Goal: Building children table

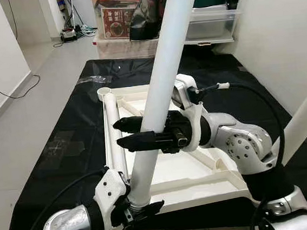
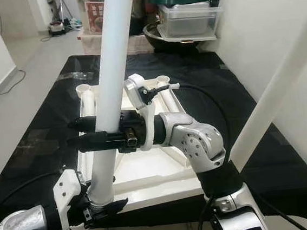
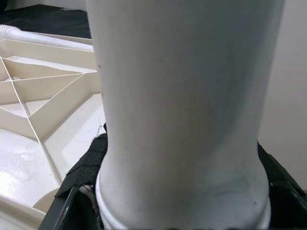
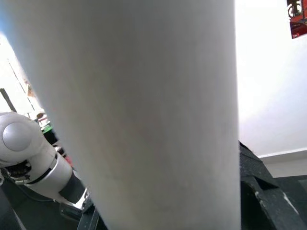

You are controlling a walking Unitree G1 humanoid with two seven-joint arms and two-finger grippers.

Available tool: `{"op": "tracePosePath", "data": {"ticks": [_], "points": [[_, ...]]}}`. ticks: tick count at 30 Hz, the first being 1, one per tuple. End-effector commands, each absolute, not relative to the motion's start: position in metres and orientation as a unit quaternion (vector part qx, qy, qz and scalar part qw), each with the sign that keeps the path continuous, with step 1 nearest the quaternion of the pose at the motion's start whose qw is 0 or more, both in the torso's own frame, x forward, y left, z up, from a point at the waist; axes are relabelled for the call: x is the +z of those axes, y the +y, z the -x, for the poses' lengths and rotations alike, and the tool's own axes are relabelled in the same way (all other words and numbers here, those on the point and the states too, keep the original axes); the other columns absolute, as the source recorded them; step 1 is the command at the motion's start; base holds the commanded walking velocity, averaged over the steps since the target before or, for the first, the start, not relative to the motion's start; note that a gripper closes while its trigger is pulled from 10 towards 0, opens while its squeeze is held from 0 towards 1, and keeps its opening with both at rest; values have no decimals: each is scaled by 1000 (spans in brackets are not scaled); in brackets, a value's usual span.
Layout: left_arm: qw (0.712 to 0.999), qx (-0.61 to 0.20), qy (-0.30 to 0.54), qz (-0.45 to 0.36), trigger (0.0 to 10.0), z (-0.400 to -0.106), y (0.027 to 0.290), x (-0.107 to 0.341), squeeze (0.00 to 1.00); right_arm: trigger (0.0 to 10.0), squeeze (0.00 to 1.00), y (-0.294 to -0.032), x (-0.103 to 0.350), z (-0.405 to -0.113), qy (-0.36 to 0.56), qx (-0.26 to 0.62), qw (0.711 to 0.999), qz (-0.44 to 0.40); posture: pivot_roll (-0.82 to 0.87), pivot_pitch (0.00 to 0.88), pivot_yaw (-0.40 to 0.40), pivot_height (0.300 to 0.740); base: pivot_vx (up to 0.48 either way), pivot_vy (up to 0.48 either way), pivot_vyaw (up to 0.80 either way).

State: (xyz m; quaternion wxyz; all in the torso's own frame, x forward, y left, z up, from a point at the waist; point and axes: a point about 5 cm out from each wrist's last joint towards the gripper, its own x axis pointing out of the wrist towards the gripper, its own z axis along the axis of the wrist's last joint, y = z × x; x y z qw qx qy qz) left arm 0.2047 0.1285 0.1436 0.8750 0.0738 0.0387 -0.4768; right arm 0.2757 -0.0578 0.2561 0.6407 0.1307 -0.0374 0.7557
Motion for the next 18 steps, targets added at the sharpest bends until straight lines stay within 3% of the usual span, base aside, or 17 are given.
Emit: {"op": "tracePosePath", "data": {"ticks": [1, 2, 3, 4, 5, 6, 7, 8, 9, 10, 11, 13, 18], "points": [[879, -469, 30, -77, 0, -206, 130, 144, 0, 0, 0, -55, 257, -278, -38, 743, 655, -134, 94, 0, -50, 740, 0, 0, 0], [881, -465, 30, -83, 0, -207, 131, 145, 0, 10000, 0, -53, 254, -281, -25, 727, 675, -123, 93, 0, -49, 740, 0, 0, 0], [881, -465, 30, -83, 0, -207, 131, 145, 0, 10000, 0, -53, 254, -281, -25, 727, 675, -123, 93, 0, -49, 740, 0, 0, 0], [883, -458, 30, -92, 0, -208, 132, 145, 0, 10000, 0, -52, 253, -289, -23, 694, 710, -121, 93, 0, -49, 740, 0, 0, 0], [883, -458, 30, -92, 0, -208, 132, 145, 0, 10000, 0, -52, 253, -289, -23, 694, 710, -121, 93, 0, -49, 740, 0, 0, 0], [886, -449, 30, -108, 118, -211, 134, 146, 0, 10000, 1000, -51, 252, -295, -22, 668, 733, -124, 92, 0, -49, 740, 0, 0, 0], [888, -443, 29, -119, 118, -212, 136, 147, 0, 10000, 1000, -51, 252, -298, -23, 652, 747, -127, 92, 0, -49, 740, 0, 0, 0], [895, -424, 25, -138, 10000, -216, 139, 149, 0, 10000, 1000, -51, 252, -303, -24, 626, 769, -128, 92, 0, -50, 740, 0, 0, 0], [895, -424, 25, -138, 10000, -216, 139, 149, 0, 10000, 1000, -51, 252, -303, -24, 626, 769, -128, 92, 0, -50, 740, 0, 0, 0], [906, -391, 23, -161, 10000, -224, 143, 150, 0, 10000, 1000, -50, 251, -309, -19, 599, 790, -131, 92, 0, -50, 740, 0, 0, 0], [921, -340, 16, -189, 10000, -235, 150, 151, 0, 10000, 561, -49, 249, -314, -19, 565, 813, -136, 93, 0, -51, 740, 0, 0, 0], [941, -252, 15, -228, 10000, -252, 162, 151, 0, 10000, 0, -49, 245, -321, -10, 510, 844, -169, 89, 0, -53, 740, 0, 0, 0], [951, -193, 16, -242, 10000, -264, 163, 151, 0, 10000, 0, -42, 234, -322, 12, 448, 865, -226, 90, 0, -56, 740, 0, 0, 0]]}}
